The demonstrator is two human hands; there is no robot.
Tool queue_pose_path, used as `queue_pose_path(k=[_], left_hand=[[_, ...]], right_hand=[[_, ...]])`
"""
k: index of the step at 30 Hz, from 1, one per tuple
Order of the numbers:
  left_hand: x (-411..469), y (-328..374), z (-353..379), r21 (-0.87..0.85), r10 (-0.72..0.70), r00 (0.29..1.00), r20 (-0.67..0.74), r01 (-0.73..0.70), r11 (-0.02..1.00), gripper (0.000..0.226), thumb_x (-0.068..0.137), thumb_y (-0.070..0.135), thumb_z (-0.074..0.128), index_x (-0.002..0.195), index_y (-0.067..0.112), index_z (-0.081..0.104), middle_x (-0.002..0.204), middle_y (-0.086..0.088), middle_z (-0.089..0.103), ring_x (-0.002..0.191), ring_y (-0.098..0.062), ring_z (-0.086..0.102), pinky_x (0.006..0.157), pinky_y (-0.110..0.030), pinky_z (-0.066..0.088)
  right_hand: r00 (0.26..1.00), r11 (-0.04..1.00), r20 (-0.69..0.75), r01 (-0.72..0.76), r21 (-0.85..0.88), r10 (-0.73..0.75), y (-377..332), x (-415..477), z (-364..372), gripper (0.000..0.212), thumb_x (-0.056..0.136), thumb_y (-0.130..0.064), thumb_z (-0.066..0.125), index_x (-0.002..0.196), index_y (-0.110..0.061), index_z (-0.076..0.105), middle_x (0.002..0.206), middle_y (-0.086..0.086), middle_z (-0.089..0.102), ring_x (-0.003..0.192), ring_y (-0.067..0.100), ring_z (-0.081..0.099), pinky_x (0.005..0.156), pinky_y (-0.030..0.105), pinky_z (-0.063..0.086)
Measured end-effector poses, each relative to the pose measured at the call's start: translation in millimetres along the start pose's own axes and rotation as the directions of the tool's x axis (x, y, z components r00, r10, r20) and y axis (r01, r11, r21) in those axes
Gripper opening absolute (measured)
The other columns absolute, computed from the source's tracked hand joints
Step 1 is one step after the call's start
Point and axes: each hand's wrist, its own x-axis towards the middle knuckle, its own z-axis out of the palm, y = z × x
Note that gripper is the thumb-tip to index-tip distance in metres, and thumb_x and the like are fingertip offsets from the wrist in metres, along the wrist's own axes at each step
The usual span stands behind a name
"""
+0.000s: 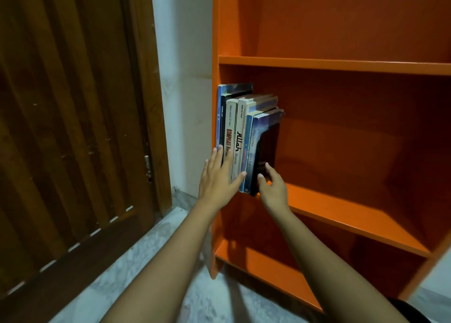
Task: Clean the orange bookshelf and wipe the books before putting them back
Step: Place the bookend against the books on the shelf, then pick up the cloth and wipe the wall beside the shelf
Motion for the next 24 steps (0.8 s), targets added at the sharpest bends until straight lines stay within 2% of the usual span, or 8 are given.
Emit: queue_pose_path(k=[3,6,8,11,14,17,21,24], left_hand=[[-19,-7,-4,-0.01,-0.041,0.997,0.06,0.042,0.999,0.062,0.094,0.048,0.043,0.146,0.017,0.03,0.154,-0.005,0.026,0.144,-0.019,0.017,0.115,-0.037,0.017],[-52,-26,7,-0.051,-0.102,0.983,0.151,0.11,0.993,0.054,0.094,0.044,0.048,0.139,0.016,0.042,0.139,-0.004,0.048,0.13,-0.022,0.041,0.106,-0.038,0.037],[-81,-45,20,-0.038,-0.167,0.96,0.225,0.18,0.983,0.05,0.093,0.043,0.049,0.135,0.015,0.047,0.133,-0.005,0.053,0.124,-0.023,0.048,0.1,-0.037,0.042],[-127,-85,47,0.024,-0.295,0.9,0.321,0.304,0.952,0.044,0.094,0.038,0.05,0.129,0.012,0.051,0.131,-0.009,0.054,0.121,-0.025,0.049,0.096,-0.034,0.041],[-178,-131,77,0.038,-0.447,0.794,0.411,0.476,0.879,0.049,0.095,0.036,0.05,0.137,0.012,0.044,0.139,-0.01,0.048,0.129,-0.025,0.042,0.105,-0.035,0.035],[-235,-176,104,0.037,-0.61,0.651,0.451,0.669,0.742,0.051,0.093,0.033,0.053,0.137,0.009,0.043,0.137,-0.015,0.047,0.128,-0.028,0.042,0.105,-0.036,0.035],[-305,-223,136,0.078,-0.749,0.462,0.475,0.826,0.558,0.061,0.087,0.042,0.055,0.134,0.006,0.045,0.134,-0.017,0.047,0.124,-0.033,0.045,0.102,-0.038,0.037],[-336,-248,160,0.044,-0.837,0.357,0.415,0.911,0.41,0.053,0.092,0.043,0.048,0.132,0.009,0.048,0.128,-0.021,0.051,0.118,-0.035,0.049,0.098,-0.039,0.038]], right_hand=[[1.0,0.99,0.024,0.011,-0.142,-0.008,5,-21,-4,0.038,0.091,-0.014,0.055,0.128,-0.006,0.053,0.129,0.011,0.055,0.121,0.024,0.05,0.102,0.036,0.041],[0.997,0.978,0.01,0.074,-0.194,-0.074,17,-55,5,0.021,0.088,-0.01,0.057,0.108,-0.009,0.062,0.11,0.007,0.06,0.107,0.02,0.054,0.092,0.032,0.043],[0.993,0.973,0.024,0.117,-0.201,-0.115,33,-77,17,0.016,0.085,-0.007,0.058,0.099,-0.011,0.065,0.1,0.005,0.059,0.1,0.02,0.055,0.089,0.031,0.044],[0.985,0.973,0.172,0.056,-0.225,-0.017,69,-108,46,0.015,0.083,-0.003,0.058,0.096,-0.008,0.065,0.096,0.007,0.057,0.094,0.02,0.055,0.078,0.022,0.036],[0.927,0.963,0.356,-0.02,-0.27,0.119,117,-136,81,0.016,0.083,-0.003,0.058,0.097,-0.005,0.065,0.094,0.011,0.062,0.087,0.022,0.055,0.07,0.019,0.033],[0.818,0.936,0.502,-0.117,-0.331,0.28,165,-170,113,0.018,0.086,-0.009,0.059,0.103,-0.007,0.064,0.086,0.006,0.061,0.077,0.015,0.053,0.062,0.01,0.033],[0.66,0.894,0.617,-0.211,-0.396,0.429,225,-213,157,0.023,0.088,-0.023,0.056,0.103,-0.009,0.066,0.102,0.005,0.066,0.095,0.018,0.06,0.077,0.019,0.039],[0.584,0.843,0.615,-0.281,-0.459,0.53,253,-226,191,0.032,0.092,-0.019,0.054,0.123,-0.009,0.057,0.121,0.01,0.062,0.11,0.025,0.058,0.073,0.014,0.032]])
